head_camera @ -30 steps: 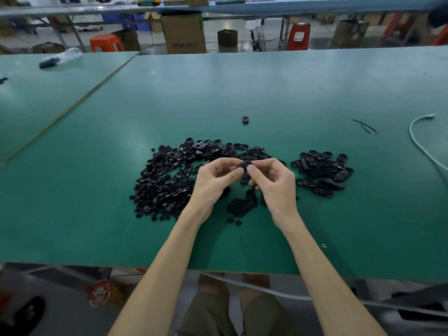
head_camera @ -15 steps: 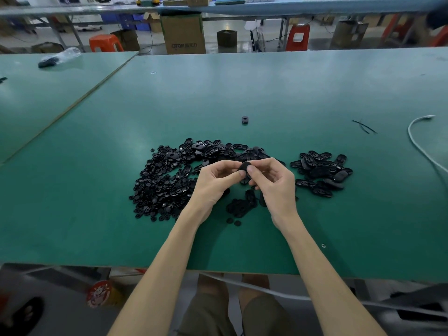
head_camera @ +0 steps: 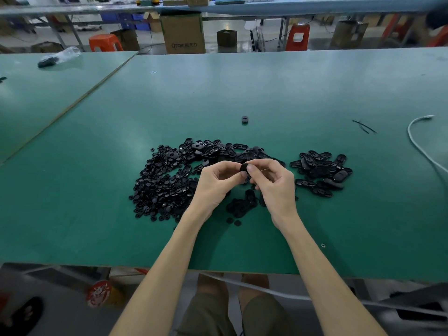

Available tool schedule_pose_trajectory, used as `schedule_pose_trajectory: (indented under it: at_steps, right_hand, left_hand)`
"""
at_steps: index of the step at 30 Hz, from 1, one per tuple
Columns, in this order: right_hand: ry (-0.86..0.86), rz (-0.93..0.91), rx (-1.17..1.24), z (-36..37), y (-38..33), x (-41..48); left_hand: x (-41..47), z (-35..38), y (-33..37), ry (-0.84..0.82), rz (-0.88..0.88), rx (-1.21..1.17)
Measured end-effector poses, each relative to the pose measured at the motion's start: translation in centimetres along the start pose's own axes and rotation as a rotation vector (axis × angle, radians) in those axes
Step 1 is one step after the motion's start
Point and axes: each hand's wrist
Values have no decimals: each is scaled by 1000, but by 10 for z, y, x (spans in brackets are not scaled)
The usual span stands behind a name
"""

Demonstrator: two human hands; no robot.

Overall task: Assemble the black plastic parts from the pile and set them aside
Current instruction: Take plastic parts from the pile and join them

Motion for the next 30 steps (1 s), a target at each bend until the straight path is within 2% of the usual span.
schedule_pose_trajectory:
  at_steps: [16,30]
  right_hand:
    - [12,11,-4,-1,-1,-1]
    - [17,31,-14,0,0,-2]
  left_hand:
    - [-1,2,-1,-18,47,106]
    - [-3,2,1,-44,24,87]
Point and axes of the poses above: each hand's wrist, its own x-axis towards the middle knuckle, its own z-axis out of the palm, y = z × x, and after that the axes turned 13 degrees about z, right-handed
